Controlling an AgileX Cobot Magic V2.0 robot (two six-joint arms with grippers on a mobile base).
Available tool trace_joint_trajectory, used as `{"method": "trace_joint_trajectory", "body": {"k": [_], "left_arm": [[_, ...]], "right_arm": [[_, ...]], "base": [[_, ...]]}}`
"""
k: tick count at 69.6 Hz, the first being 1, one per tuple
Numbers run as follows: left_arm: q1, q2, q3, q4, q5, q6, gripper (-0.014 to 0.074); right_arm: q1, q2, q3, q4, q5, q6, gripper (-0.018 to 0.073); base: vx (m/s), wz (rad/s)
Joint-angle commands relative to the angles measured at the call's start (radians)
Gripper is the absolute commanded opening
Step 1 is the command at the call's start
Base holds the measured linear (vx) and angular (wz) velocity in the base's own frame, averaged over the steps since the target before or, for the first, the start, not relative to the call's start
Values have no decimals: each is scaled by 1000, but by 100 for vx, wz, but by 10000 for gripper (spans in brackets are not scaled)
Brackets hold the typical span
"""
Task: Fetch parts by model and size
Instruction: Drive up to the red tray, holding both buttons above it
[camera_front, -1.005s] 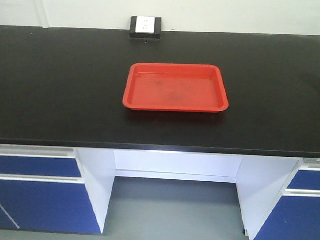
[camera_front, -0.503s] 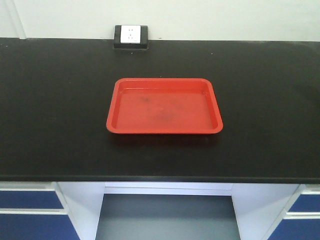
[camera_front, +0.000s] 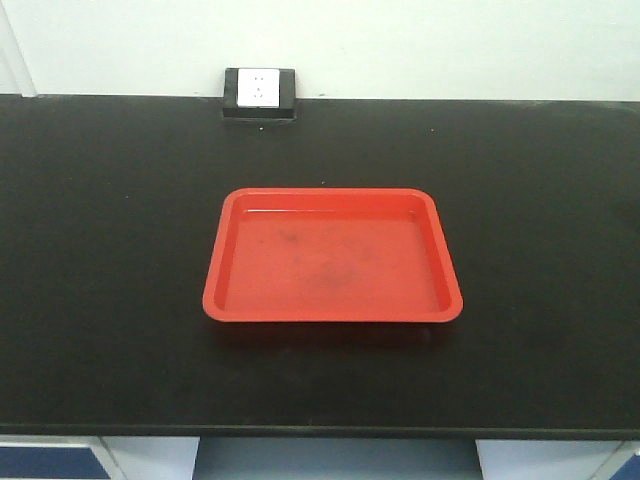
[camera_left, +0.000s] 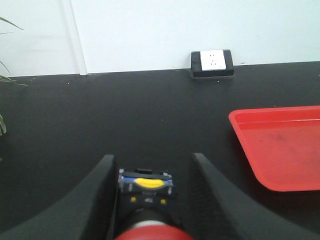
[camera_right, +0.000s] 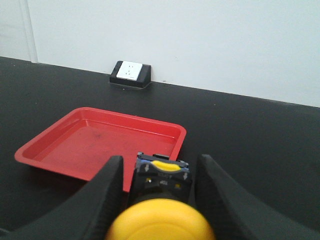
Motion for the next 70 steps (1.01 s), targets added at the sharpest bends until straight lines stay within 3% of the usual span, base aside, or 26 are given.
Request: {"method": "trace_joint_trajectory", "body": {"k": [1, 70], "left_arm": [[-4, 14, -25, 10, -79, -2, -6], [-4, 14, -25, 10, -79, -2, -6]], "right_arm": [[0, 13, -26, -10, -82, -8, -2], [0, 13, -26, -10, -82, -8, -2]], "base": [[16, 1], [7, 0]]}}
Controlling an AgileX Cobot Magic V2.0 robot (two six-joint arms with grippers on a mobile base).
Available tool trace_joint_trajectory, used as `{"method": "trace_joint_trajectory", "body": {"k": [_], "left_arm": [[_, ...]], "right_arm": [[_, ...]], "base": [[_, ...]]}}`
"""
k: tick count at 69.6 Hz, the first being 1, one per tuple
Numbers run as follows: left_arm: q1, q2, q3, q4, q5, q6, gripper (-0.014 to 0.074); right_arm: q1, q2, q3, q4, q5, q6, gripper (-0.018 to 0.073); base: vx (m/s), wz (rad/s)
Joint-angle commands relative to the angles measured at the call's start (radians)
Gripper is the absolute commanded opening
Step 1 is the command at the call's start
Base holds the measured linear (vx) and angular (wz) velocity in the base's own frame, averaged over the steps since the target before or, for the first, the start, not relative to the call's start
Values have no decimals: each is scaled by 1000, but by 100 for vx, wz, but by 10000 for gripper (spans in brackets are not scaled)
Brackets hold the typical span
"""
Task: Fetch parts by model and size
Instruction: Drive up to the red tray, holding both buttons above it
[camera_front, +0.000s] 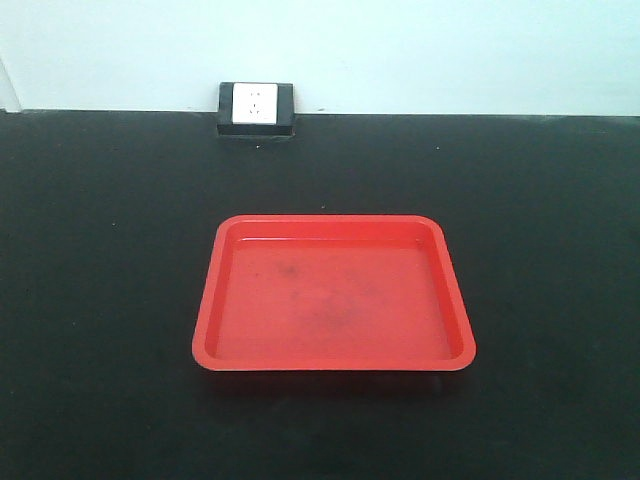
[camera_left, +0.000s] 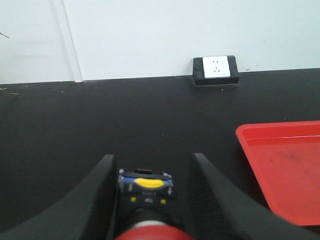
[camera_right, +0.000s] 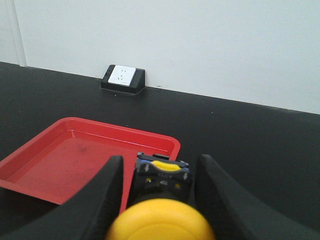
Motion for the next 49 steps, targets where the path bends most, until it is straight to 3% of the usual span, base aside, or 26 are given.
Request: {"method": "trace_joint_trajectory", "body": {"k": [1, 49], "left_arm": [[-4, 14, -25, 10, -79, -2, -6], [-4, 14, -25, 10, -79, -2, -6]], "right_arm": [[0, 13, -26, -10, -82, -8, -2], [0, 13, -26, -10, -82, -8, -2]], "base": [[1, -1], [0, 0]]}}
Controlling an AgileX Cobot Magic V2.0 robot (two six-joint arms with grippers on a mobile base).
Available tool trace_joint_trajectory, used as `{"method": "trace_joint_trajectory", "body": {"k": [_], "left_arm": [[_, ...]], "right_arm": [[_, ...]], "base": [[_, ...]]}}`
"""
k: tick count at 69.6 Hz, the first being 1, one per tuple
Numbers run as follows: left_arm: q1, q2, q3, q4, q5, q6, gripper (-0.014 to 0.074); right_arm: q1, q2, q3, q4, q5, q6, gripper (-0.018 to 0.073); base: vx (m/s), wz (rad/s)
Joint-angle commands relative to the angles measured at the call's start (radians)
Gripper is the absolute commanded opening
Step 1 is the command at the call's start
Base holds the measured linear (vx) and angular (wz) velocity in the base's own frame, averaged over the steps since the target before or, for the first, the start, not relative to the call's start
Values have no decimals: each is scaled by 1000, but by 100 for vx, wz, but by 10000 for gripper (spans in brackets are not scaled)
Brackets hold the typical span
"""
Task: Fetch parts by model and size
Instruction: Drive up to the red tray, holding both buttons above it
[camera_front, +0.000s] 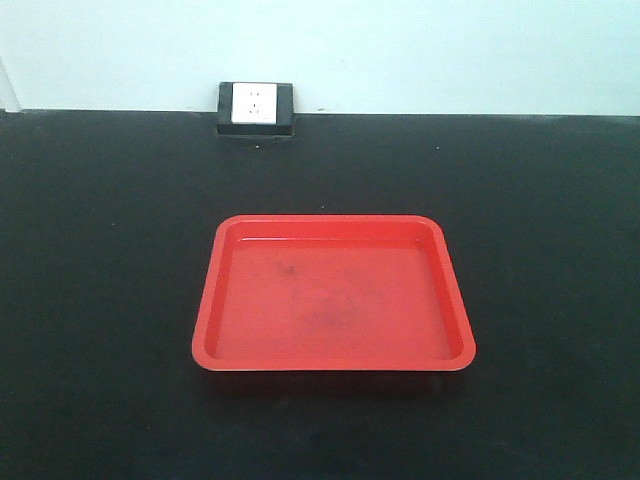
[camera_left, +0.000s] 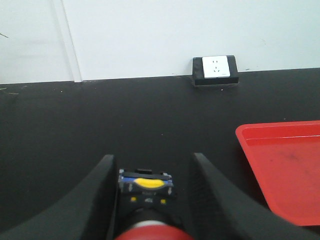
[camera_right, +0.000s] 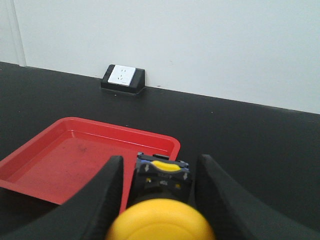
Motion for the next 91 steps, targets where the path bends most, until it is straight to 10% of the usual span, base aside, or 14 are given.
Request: {"method": "trace_joint_trajectory", "body": {"k": [1, 91], "left_arm": [[-4, 14, -25, 10, -79, -2, -6], [-4, 25, -25, -60, -104, -12, -6]], "right_arm": [[0, 13, -26, -10, -82, -8, -2], [0, 13, -26, -10, -98, -8, -2]], "base": [[0, 0], [0, 0]]}}
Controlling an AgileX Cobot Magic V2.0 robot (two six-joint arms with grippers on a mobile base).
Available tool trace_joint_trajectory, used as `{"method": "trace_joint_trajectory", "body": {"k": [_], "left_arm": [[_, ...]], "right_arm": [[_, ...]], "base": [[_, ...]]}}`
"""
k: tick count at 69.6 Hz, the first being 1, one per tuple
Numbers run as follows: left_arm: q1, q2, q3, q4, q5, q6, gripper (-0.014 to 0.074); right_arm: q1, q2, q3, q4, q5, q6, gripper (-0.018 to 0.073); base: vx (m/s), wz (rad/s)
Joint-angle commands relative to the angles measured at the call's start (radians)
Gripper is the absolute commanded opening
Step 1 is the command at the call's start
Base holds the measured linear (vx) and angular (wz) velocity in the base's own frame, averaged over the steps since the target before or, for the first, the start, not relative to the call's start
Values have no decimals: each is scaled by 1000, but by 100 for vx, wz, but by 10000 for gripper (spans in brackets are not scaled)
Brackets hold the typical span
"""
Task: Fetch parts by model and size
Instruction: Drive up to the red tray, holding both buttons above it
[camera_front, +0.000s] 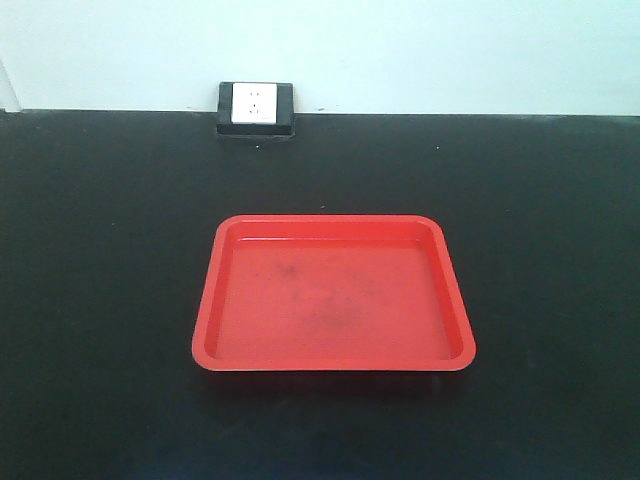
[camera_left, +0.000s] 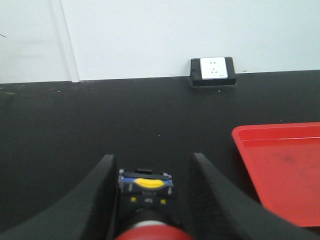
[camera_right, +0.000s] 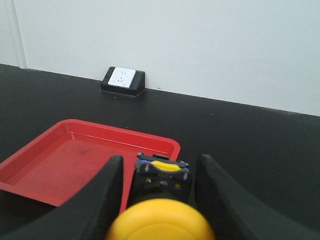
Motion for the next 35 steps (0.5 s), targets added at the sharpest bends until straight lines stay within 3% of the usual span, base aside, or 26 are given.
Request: {"method": "trace_joint_trajectory", "body": {"k": [1, 11, 35], "left_arm": [[-4, 28, -25, -45, -97, -10, -6], [-4, 97, -25, -132, -114, 12, -6], [-4, 388, -26, -464, -290, 260, -6]], "right_arm": [[0, 13, -26, -10, -90, -8, -2], [0, 13, -26, -10, -90, -8, -2], [0, 13, -26, -10, -90, -8, -2]], "base": [[0, 0], [0, 0], [0, 0]]}}
